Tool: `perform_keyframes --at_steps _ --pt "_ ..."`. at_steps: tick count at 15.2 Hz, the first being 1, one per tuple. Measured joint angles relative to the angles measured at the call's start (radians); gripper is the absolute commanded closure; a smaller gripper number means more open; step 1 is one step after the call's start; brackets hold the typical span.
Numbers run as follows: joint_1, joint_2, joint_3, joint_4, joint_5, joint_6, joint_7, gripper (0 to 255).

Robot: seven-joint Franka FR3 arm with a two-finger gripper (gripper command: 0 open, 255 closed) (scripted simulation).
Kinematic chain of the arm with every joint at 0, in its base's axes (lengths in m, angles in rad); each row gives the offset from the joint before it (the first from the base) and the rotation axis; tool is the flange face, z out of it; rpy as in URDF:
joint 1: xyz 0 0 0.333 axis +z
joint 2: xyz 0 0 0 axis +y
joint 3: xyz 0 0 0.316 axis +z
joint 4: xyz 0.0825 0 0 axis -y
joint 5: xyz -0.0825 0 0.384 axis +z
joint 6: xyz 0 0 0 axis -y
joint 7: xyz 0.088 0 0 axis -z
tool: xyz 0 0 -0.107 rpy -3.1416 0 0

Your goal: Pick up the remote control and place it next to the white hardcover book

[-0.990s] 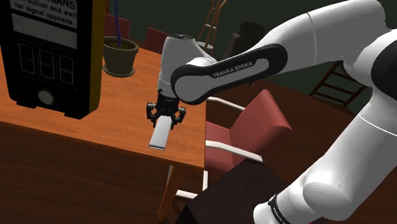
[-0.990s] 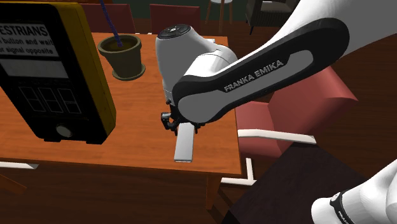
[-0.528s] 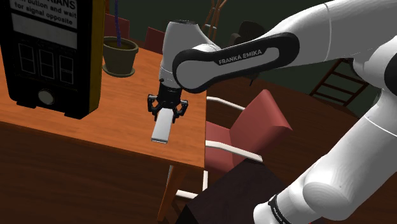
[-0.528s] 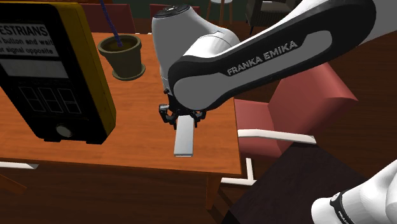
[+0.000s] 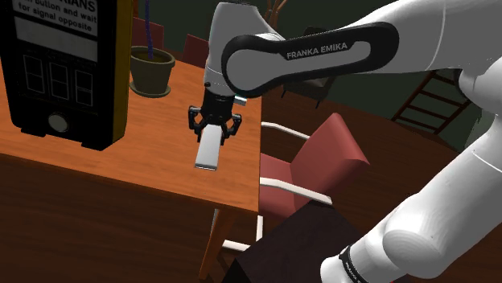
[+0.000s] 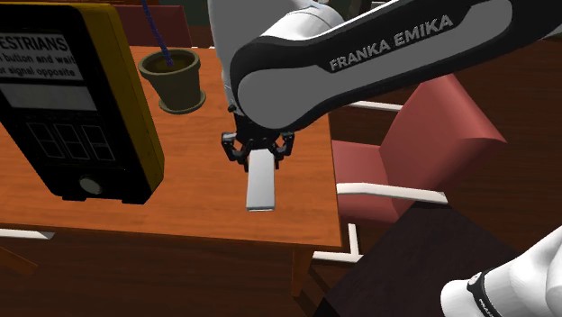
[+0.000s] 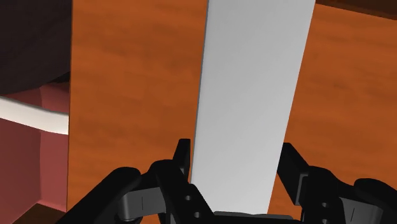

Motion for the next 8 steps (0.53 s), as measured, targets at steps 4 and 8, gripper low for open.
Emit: perform_keyframes --at_steps 4,8 --pt "-0.031 0.029 -0.03 0.045 -0.014 -0.018 -0.056 255" --pt "-0.071 0.091 -0.07 0.123 -0.04 -0.038 -0.126 255"
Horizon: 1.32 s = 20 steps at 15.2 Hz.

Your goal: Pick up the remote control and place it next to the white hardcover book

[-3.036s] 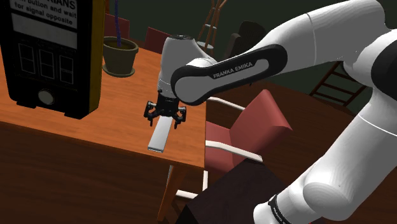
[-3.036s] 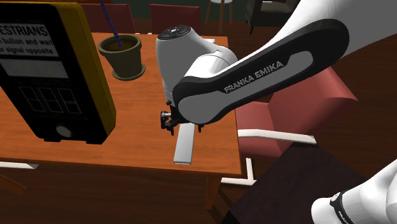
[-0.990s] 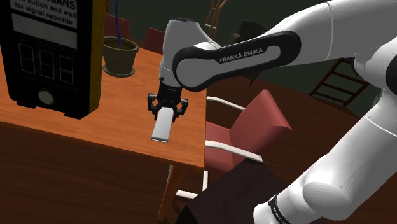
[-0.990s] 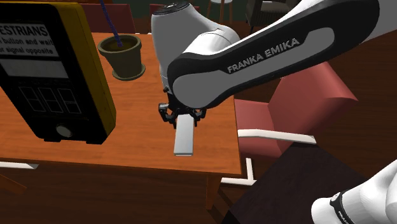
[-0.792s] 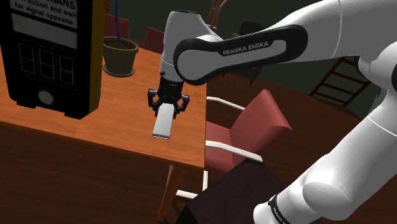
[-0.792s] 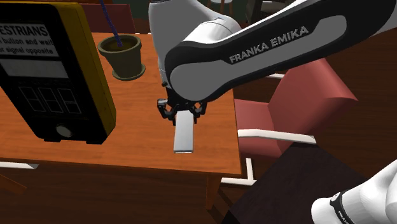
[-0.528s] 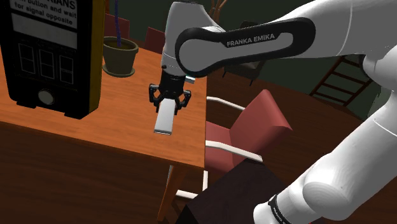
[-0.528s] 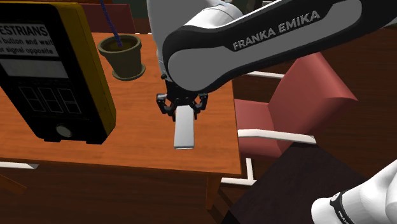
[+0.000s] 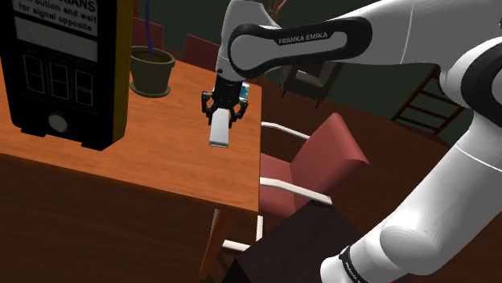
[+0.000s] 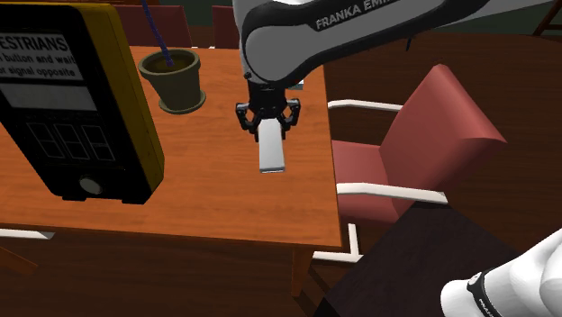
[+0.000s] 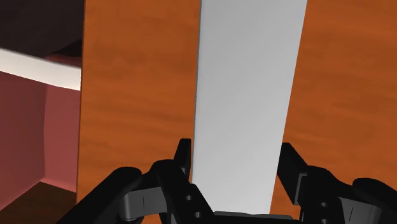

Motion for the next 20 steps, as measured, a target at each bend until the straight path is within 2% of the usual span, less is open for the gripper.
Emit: perform_keyframes --at_steps 6,13,18,20 --pt "-0.053 0.098 -0.051 0.135 -0.032 -0.04 -0.099 255" --pt "-0.098 0.264 -0.102 0.36 -0.075 -0.101 -0.201 255" --pt "-0.117 0.418 -0.135 0.597 -0.101 -0.185 -0.278 255" --pt "-0.116 0.497 -0.148 0.726 -0.112 -0.233 -0.306 255"
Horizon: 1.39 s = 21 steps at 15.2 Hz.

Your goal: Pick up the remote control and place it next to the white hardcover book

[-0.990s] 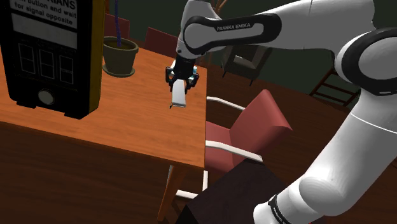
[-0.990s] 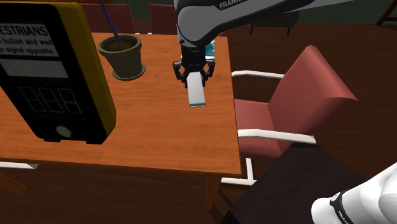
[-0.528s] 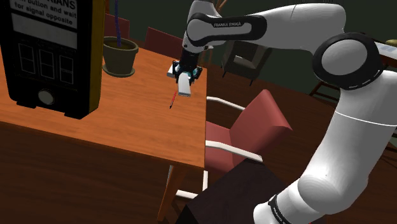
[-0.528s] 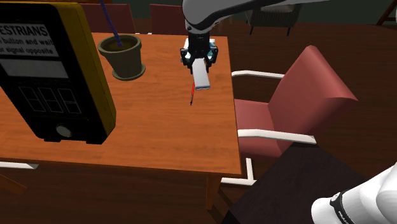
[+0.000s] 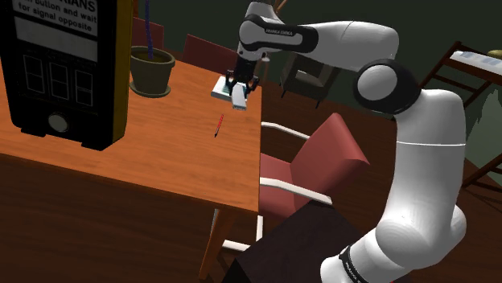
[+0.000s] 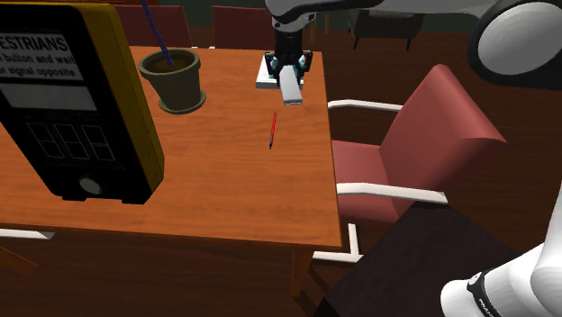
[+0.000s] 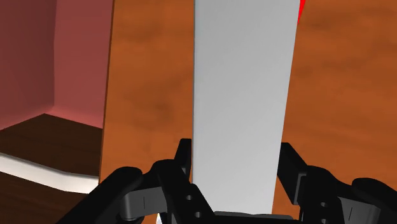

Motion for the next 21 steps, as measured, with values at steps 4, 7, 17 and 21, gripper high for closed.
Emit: perform_keyframes --at_steps 4,7,17,21 --pt "0.024 0.233 -0.032 0.413 -0.021 -0.167 -0.077 255" --pt "0.025 0.292 -0.039 0.485 -0.025 -0.185 -0.091 255" --pt "0.002 0.278 -0.038 0.321 -0.028 -0.039 -0.079 255" --pt "-0.004 0.273 -0.037 0.269 -0.03 0.012 -0.074 255"
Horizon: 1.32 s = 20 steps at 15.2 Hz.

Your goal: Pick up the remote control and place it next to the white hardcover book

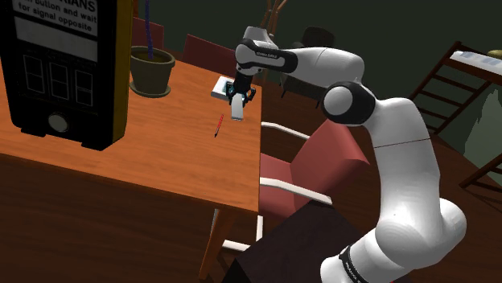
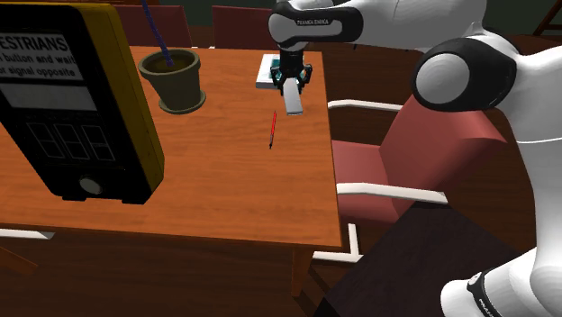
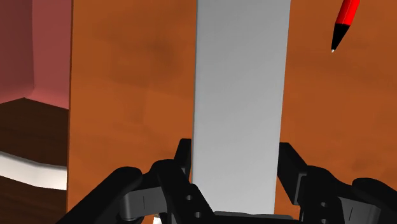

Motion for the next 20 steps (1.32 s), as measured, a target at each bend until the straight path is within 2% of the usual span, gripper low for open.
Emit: perform_keyframes --at_steps 6,7,13,16,17,20 --pt "-0.003 -0.01 0.001 -0.02 0.0 0.017 0.002 255" --pt "-0.002 -0.006 0.0 -0.013 -0.001 0.013 0.002 0" --pt "-0.002 0.0 0.0 -0.015 -0.001 0.011 0.002 0" --pt "0.006 -0.006 0.001 0.05 0.002 -0.057 -0.004 0" --pt "0.013 0.012 -0.001 0.105 0.002 -0.092 -0.01 0" --pt "0.014 0.003 0.0 0.115 0.003 -0.112 -0.01 0"
